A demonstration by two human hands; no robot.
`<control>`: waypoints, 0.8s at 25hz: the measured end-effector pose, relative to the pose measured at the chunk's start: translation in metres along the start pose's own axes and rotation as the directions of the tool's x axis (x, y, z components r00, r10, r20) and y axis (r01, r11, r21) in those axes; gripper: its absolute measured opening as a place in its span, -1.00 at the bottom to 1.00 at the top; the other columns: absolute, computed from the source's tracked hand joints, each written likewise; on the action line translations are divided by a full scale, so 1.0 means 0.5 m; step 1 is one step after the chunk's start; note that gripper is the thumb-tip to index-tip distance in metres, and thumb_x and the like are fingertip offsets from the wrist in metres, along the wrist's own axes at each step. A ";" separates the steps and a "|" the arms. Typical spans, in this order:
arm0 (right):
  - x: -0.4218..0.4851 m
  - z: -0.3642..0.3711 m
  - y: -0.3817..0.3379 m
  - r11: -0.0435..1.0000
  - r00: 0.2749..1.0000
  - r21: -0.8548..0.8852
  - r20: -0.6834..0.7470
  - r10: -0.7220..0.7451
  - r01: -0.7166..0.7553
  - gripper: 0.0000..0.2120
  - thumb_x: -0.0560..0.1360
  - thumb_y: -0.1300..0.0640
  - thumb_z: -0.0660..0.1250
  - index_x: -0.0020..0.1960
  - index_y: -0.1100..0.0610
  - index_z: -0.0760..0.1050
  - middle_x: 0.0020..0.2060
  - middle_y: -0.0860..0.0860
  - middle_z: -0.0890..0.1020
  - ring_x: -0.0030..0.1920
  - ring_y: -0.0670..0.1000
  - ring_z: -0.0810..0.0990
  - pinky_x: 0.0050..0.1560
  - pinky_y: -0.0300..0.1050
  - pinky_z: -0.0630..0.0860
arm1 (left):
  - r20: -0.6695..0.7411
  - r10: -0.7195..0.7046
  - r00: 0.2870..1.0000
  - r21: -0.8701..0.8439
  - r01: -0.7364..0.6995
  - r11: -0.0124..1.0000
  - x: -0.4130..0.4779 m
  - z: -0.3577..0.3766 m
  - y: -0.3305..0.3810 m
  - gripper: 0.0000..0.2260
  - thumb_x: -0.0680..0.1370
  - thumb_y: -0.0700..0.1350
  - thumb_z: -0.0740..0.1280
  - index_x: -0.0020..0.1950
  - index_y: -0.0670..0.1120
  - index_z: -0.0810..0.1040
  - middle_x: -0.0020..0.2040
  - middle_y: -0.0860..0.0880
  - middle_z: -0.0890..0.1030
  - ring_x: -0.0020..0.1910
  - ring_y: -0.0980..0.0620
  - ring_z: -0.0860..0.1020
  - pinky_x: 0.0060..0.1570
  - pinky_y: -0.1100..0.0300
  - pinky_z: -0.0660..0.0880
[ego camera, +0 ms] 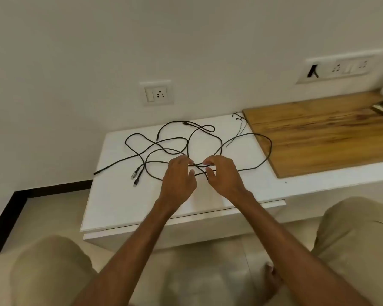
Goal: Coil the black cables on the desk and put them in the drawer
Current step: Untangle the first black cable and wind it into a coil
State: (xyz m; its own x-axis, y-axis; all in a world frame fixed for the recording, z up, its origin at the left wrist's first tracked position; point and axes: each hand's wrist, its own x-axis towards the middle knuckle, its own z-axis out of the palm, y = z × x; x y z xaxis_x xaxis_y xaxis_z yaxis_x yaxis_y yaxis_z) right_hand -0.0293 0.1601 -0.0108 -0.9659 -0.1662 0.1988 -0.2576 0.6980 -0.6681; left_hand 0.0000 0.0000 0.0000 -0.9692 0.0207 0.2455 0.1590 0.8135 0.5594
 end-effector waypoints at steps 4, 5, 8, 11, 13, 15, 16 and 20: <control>-0.025 0.000 -0.021 0.988 1.000 -0.157 0.029 0.004 0.001 -0.67 0.56 0.02 0.42 0.24 0.17 0.58 0.14 0.05 0.68 0.21 0.07 0.61 0.23 0.01 0.53 | 0.001 -0.016 1.000 0.003 0.016 1.000 -0.040 -0.013 0.000 -0.75 0.58 -0.21 0.33 0.26 -0.16 0.53 0.27 -0.08 0.57 0.35 -0.08 0.43 0.24 0.12 0.41; -0.023 0.002 -0.022 0.980 0.998 -0.200 0.061 0.025 -0.013 -0.65 0.55 -0.02 0.42 0.24 0.16 0.58 0.13 0.04 0.69 0.19 0.06 0.61 0.23 0.03 0.53 | 0.008 -0.010 1.000 -0.003 0.010 1.000 -0.045 -0.014 -0.001 -0.75 0.58 -0.21 0.33 0.25 -0.16 0.54 0.26 -0.07 0.57 0.35 -0.08 0.43 0.22 0.14 0.40; -0.028 -0.001 -0.036 0.956 0.988 -0.287 0.120 0.101 -0.062 -0.73 0.56 0.02 0.39 0.20 0.12 0.59 0.04 0.01 0.71 0.12 0.05 0.65 0.23 0.05 0.53 | -0.010 -0.037 0.999 -0.037 0.036 0.999 -0.068 -0.031 0.001 -0.80 0.58 -0.18 0.33 0.20 -0.12 0.57 0.19 -0.02 0.59 0.28 -0.01 0.46 0.10 0.27 0.34; -0.027 0.004 -0.024 0.949 0.988 -0.308 0.114 0.101 -0.061 -0.89 0.54 0.14 0.37 -0.01 0.10 0.67 -0.11 0.00 0.73 -0.02 0.07 0.69 0.11 0.05 0.60 | 0.025 -0.101 0.995 -0.010 0.101 0.995 -0.090 -0.038 0.010 -0.83 0.59 -0.15 0.32 0.17 -0.08 0.59 0.15 0.02 0.62 0.23 0.04 0.47 0.09 0.28 0.34; -0.025 0.005 -0.018 0.955 0.989 -0.289 0.107 0.101 -0.066 -0.89 0.53 0.14 0.37 -0.01 0.09 0.67 -0.11 -0.01 0.73 -0.04 0.07 0.69 0.09 0.05 0.61 | 0.032 -0.124 0.992 0.035 0.123 0.992 -0.093 -0.044 0.007 -0.82 0.60 -0.14 0.30 0.18 -0.08 0.60 0.15 0.01 0.62 0.24 0.02 0.48 0.13 0.26 0.34; -0.023 0.009 -0.016 0.953 0.982 -0.288 0.130 0.139 -0.097 -0.81 0.53 0.09 0.38 0.11 0.08 0.63 0.01 -0.01 0.72 0.07 0.06 0.67 0.20 0.05 0.56 | 0.016 -0.151 0.988 0.054 0.150 0.987 -0.098 -0.048 -0.002 -0.82 0.60 -0.14 0.29 0.17 -0.07 0.60 0.14 0.00 0.63 0.23 0.01 0.48 0.13 0.23 0.36; -0.020 0.010 -0.017 0.946 0.974 -0.308 0.161 0.161 -0.106 -0.74 0.53 0.05 0.39 0.19 0.08 0.59 0.08 -0.01 0.69 0.14 0.06 0.65 0.26 0.05 0.50 | 0.012 -0.161 0.987 0.062 0.160 0.985 -0.098 -0.048 -0.005 -0.82 0.60 -0.15 0.29 0.17 -0.07 0.60 0.13 0.01 0.63 0.22 0.01 0.49 0.12 0.23 0.38; 0.012 -0.001 -0.020 0.930 0.911 -0.341 0.325 0.254 -0.138 -0.50 0.49 -0.17 0.42 0.32 0.06 0.48 0.21 -0.02 0.59 0.27 0.06 0.55 0.33 0.08 0.42 | -0.086 -0.119 0.989 0.069 0.125 0.990 -0.074 -0.050 -0.033 -0.82 0.58 -0.20 0.30 0.16 -0.09 0.59 0.10 0.00 0.63 0.18 0.00 0.52 0.10 0.14 0.49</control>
State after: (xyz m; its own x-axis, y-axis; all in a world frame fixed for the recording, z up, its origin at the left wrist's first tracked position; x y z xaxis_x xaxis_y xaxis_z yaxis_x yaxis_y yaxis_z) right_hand -0.0327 0.1524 -0.0023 -0.9543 -0.2004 -0.2215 -0.0972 0.9096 -0.4040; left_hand 0.0382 -0.0286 0.0015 -0.9613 -0.1265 0.2447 0.0234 0.8476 0.5301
